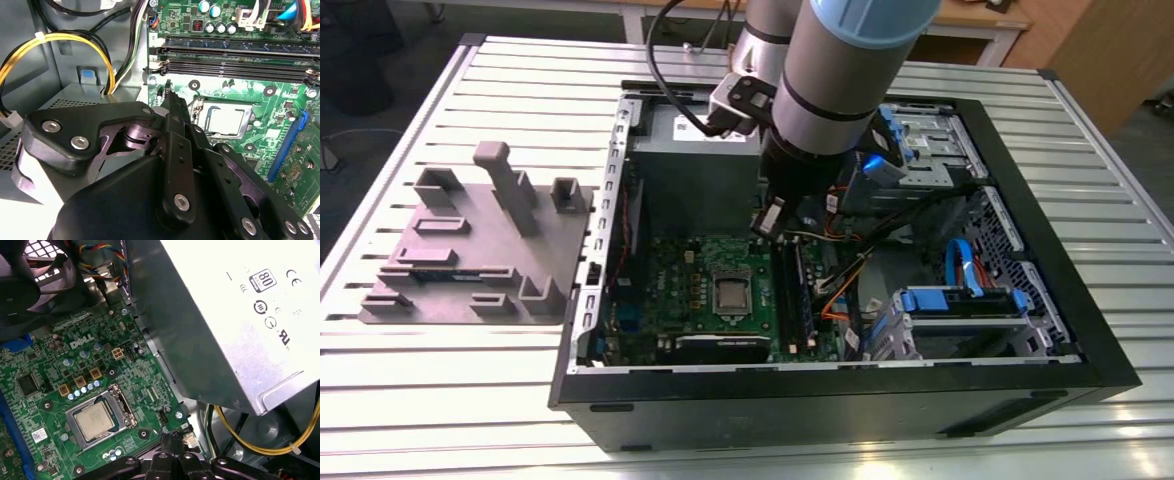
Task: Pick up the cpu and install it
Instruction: 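Install the first cpu locking lever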
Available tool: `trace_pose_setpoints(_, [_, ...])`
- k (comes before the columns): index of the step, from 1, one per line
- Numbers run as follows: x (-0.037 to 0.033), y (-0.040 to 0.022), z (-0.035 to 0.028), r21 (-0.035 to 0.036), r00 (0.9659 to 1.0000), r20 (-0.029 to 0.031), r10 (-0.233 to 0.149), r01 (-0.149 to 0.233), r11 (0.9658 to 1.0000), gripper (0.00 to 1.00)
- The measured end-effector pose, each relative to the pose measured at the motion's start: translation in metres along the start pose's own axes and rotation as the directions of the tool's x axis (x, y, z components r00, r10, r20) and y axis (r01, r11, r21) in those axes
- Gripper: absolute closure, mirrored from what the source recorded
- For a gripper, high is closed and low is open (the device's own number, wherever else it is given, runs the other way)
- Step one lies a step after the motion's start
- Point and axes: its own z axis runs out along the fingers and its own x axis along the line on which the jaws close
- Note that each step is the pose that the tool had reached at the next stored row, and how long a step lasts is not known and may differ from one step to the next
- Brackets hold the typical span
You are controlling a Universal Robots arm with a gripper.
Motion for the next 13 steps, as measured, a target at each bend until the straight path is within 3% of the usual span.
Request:
trace_pose_setpoints(10, [-0.0019, 0.0082, 0.0043, -0.0008, 1.0, -0.0012, -0.008, 0.008, 1.0, 0.9])
trace_pose_setpoints(13, [-0.0013, 0.0088, 0.0048, -0.0036, 0.9994, -0.0043, -0.034, 0.034, 0.9994, 0.9])
